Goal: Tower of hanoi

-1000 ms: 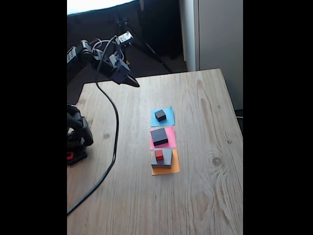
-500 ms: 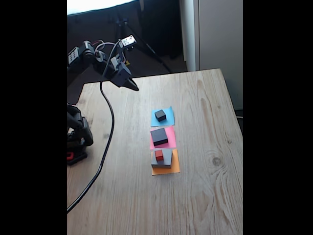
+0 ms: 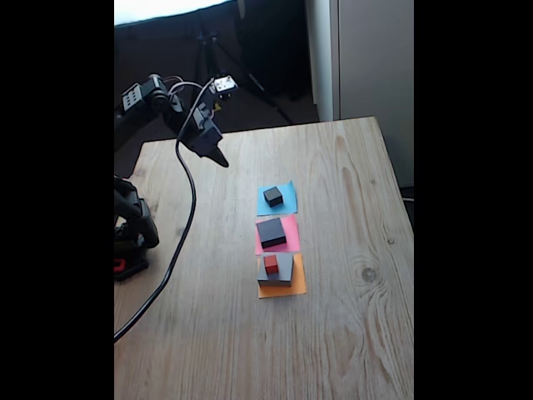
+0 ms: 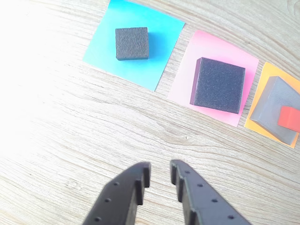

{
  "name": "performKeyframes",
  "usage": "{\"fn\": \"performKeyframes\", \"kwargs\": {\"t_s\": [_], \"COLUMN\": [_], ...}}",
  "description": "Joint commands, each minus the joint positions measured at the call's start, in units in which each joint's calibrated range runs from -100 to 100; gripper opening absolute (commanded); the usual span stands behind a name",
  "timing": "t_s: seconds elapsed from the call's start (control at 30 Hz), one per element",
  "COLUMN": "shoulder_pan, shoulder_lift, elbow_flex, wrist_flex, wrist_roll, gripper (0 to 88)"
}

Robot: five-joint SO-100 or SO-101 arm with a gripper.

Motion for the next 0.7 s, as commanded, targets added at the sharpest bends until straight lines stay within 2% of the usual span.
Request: {"fn": "performKeyframes", "kwargs": {"t_s": [0.0, 0.33, 0.47, 0.67], "shoulder_pan": [-1.12, -1.87, -0.87, 0.47], "shoulder_lift": [-1.25, -8.36, -10.79, -13.28], "elbow_flex": [3.73, 17.55, 23.64, 31.91], "wrist_flex": [-5.03, -17.49, -23.00, -30.93], "wrist_roll": [1.04, 0.21, 1.04, 1.04], "gripper": [3.3, 6.1, 16.6, 22.1]}}
